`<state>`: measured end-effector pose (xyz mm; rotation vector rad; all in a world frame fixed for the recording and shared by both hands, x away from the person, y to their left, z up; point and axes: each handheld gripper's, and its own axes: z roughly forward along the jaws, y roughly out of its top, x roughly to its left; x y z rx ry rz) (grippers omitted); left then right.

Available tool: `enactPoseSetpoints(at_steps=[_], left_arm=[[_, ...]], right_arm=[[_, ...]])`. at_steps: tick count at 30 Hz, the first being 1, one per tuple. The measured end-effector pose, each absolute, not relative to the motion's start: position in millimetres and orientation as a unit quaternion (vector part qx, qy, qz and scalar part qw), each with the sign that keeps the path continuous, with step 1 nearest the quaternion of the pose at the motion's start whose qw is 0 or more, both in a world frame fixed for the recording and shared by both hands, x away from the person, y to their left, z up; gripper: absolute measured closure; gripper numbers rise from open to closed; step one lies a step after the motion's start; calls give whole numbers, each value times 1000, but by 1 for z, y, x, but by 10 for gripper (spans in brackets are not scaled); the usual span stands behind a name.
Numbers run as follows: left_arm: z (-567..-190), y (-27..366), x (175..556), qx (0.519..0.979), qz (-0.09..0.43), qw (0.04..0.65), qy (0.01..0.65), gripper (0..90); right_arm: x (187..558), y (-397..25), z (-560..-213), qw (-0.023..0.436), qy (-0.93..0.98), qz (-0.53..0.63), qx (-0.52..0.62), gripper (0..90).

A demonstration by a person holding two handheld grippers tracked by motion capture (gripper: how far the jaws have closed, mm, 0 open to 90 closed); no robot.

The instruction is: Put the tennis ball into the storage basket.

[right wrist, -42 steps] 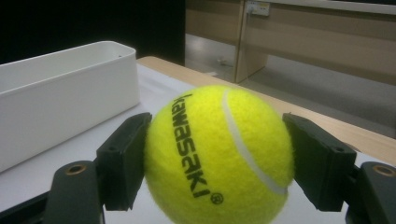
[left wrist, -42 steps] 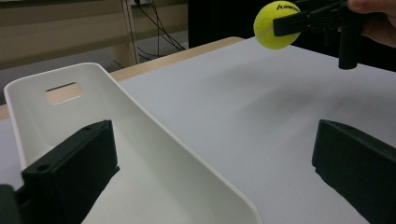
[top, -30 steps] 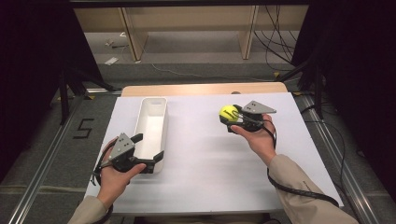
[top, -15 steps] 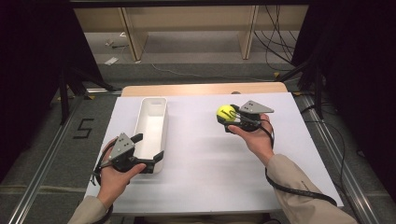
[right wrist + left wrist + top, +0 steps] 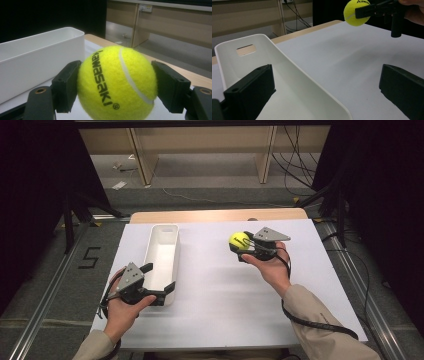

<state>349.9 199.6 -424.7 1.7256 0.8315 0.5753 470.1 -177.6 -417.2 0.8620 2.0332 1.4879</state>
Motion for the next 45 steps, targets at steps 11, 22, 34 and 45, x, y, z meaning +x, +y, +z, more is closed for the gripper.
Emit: enactPoseSetpoints(at_steps=[11,22,34,45], left_arm=[[-425,200,350,727,241,540,349,0],[-425,199,350,727,241,540,350,0],[-425,200,350,727,241,540,349,0],[-425,200,350,727,241,541,349,0]], right_arm=[[470,-171,-417,234,742,546,310,276],[470,-166,-416,231,744,547,307,277],[470,-159,-415,227,745,550,303,277],[471,-155,-414,227,744,552,300,276]])
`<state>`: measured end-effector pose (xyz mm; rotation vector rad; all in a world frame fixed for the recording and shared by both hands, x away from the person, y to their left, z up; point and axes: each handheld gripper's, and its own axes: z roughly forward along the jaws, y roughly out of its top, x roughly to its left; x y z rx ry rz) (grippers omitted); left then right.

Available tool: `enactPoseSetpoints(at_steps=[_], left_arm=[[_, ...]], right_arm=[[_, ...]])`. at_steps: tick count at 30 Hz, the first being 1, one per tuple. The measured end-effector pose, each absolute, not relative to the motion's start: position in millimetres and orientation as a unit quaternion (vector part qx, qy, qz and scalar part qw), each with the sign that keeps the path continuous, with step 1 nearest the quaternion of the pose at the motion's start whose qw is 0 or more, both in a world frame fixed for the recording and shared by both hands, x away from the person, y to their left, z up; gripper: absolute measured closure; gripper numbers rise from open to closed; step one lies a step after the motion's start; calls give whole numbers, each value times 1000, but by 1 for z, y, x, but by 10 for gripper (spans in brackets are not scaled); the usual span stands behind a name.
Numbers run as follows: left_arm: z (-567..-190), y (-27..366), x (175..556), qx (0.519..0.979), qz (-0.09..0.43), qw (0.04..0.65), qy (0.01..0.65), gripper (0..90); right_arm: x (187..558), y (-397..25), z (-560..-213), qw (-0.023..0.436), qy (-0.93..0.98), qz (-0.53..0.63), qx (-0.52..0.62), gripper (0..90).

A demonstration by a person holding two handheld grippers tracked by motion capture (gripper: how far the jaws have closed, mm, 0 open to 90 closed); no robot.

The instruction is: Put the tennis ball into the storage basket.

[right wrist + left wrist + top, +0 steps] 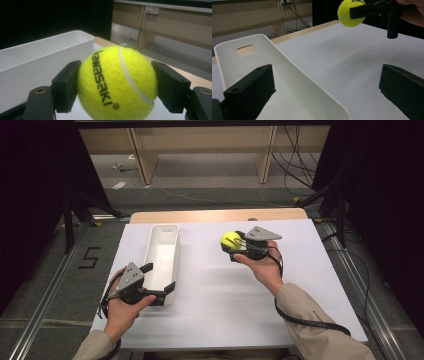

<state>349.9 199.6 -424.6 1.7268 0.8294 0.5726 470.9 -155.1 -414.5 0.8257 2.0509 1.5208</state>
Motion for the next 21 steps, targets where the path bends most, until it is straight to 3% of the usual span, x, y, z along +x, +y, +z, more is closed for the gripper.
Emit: enactPoseSetpoints(at_steps=[21], left_arm=[[-424,200,350,727,241,541,347,0]], right_arm=[[471,-148,-414,223,746,553,295,276]])
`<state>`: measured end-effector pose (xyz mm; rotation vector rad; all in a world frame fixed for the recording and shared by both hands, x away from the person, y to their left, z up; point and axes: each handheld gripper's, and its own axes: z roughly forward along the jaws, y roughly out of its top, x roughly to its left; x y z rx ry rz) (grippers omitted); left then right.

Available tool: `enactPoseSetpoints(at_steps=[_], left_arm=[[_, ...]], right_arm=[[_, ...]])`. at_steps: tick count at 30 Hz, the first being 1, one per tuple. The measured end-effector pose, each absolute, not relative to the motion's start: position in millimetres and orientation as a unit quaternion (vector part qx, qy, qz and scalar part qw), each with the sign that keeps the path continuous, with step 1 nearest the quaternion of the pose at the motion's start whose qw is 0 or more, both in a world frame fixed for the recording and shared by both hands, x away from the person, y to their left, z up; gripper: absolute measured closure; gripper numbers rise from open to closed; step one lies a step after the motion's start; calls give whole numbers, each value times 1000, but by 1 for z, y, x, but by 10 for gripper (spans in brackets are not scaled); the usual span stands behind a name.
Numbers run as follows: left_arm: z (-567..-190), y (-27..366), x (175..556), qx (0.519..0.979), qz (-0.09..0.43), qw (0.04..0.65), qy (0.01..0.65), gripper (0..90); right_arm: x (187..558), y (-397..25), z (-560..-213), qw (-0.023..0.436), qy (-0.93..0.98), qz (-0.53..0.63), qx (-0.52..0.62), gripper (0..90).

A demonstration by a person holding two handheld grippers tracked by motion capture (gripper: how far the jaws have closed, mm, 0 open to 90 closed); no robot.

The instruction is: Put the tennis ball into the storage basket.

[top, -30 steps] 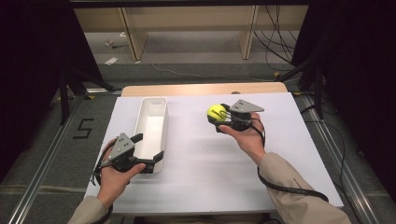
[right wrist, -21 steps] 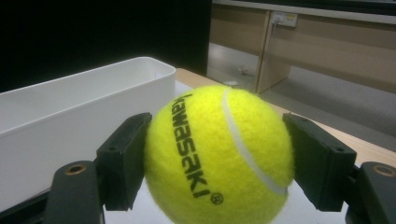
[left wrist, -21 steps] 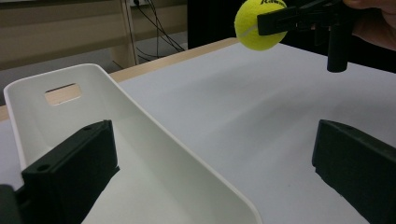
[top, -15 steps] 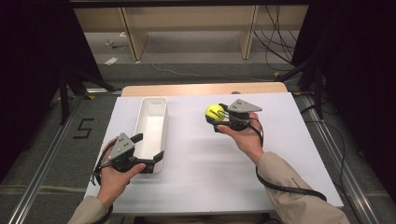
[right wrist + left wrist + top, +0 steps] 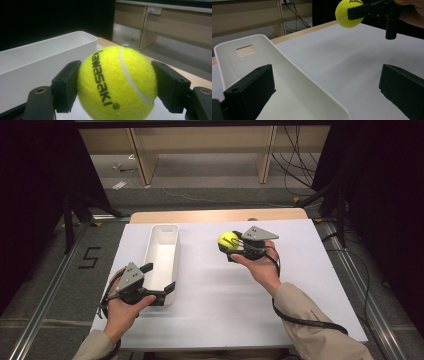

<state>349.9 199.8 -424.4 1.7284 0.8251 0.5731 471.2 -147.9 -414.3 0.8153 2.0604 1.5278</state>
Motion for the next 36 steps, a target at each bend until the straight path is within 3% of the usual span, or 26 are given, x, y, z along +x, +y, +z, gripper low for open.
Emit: enactPoseSetpoints(at_steps=[36], left_arm=[[-424,200,350,726,241,542,348,0]], right_arm=[[471,-136,-413,220,746,557,291,277]])
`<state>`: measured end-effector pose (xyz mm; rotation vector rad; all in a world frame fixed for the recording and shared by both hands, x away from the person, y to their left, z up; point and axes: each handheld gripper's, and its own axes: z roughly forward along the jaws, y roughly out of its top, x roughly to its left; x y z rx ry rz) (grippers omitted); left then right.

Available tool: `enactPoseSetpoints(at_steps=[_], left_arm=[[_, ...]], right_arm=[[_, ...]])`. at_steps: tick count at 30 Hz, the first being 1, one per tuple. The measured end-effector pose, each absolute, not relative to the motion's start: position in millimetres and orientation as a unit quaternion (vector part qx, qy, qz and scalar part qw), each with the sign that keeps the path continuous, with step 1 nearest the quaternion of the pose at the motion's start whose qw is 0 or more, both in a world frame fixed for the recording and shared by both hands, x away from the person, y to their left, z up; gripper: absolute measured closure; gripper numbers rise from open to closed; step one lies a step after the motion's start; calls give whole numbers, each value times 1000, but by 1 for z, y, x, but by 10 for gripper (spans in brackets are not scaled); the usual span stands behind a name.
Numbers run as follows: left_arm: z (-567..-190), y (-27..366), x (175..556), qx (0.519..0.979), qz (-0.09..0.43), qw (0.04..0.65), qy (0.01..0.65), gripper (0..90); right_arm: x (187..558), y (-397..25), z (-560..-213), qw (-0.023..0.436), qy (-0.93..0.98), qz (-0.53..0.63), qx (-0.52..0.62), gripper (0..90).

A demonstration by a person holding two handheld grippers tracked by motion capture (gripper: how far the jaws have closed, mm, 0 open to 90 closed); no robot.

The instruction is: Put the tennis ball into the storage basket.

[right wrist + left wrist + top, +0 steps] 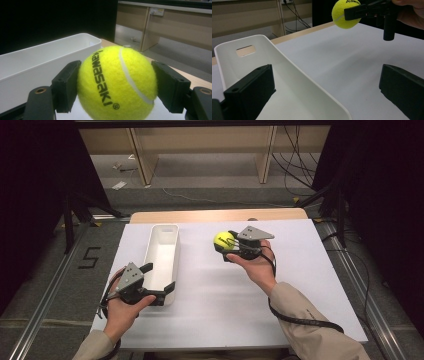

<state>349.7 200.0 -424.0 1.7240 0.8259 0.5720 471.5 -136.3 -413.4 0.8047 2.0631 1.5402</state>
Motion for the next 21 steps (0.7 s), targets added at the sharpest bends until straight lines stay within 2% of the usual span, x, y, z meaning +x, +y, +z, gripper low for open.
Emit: enactPoseSetpoints(at_steps=[21], left_arm=[[-424,200,350,727,240,542,347,0]], right_arm=[[472,-129,-412,215,747,560,286,277]])
